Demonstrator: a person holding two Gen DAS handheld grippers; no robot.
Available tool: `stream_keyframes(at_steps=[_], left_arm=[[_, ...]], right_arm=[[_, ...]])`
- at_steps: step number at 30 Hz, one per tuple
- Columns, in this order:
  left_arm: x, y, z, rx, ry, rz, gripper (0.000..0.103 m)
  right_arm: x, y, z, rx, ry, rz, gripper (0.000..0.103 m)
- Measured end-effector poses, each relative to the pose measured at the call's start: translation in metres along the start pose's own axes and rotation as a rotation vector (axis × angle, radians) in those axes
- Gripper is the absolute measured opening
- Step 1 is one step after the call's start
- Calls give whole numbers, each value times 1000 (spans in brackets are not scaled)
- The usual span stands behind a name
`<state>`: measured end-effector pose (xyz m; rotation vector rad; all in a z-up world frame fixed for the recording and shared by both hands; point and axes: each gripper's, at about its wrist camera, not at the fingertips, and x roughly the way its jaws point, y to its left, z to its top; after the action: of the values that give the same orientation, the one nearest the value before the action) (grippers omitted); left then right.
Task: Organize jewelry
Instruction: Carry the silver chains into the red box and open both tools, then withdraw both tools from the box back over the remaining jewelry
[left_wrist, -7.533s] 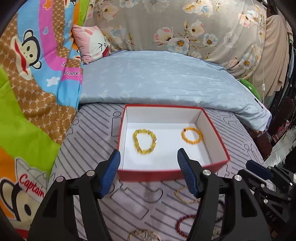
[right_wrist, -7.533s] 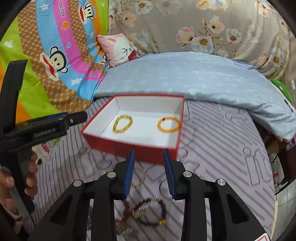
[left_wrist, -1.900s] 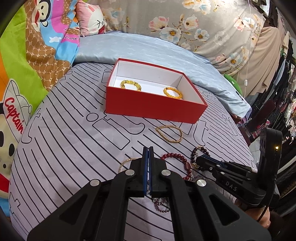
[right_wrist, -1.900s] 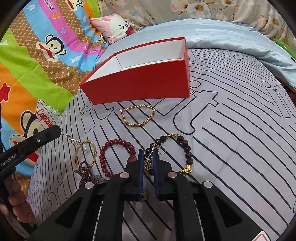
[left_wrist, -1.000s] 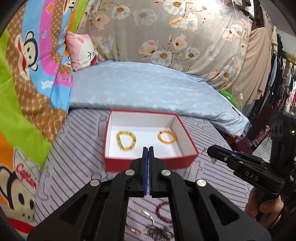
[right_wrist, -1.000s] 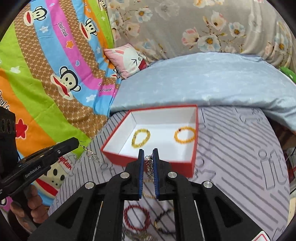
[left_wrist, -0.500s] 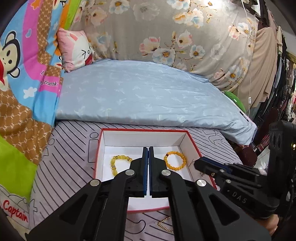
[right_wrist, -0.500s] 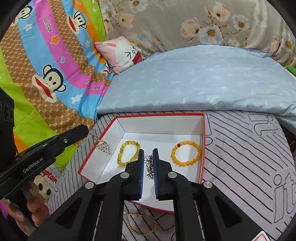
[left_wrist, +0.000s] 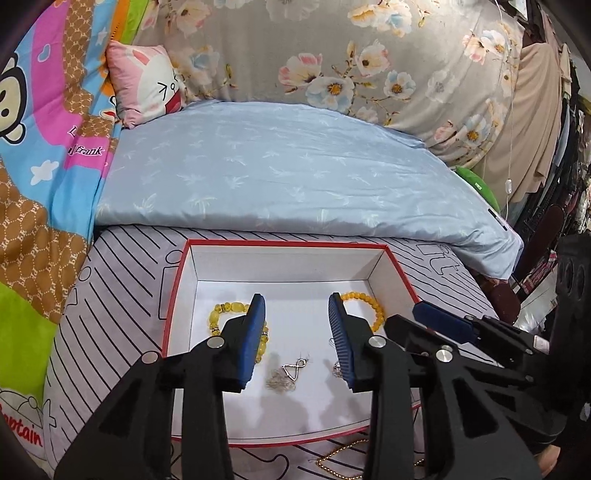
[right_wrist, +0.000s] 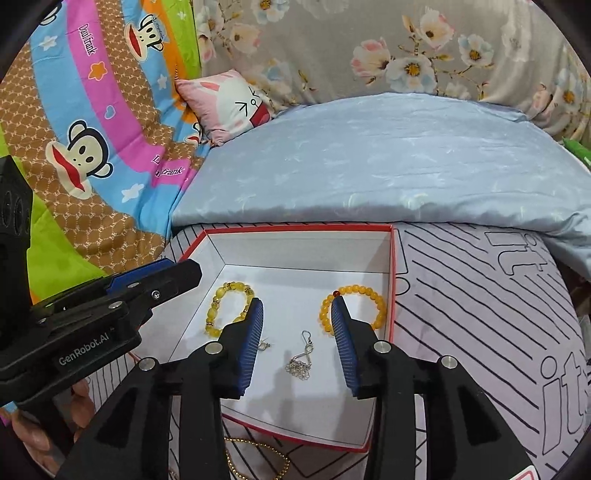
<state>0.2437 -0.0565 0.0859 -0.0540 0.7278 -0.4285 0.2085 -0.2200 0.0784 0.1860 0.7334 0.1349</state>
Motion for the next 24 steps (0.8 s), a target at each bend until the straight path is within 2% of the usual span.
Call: stream_keyframes(at_steps=[11, 24], left_arm=[[-15, 9, -8, -9, -1, 34, 34], [-61, 18, -35, -28, -2, 60, 35]], right_arm=[[-18, 6, -11, -7, -7, -4, 40], [-76, 12, -46, 2, -25, -16, 40]])
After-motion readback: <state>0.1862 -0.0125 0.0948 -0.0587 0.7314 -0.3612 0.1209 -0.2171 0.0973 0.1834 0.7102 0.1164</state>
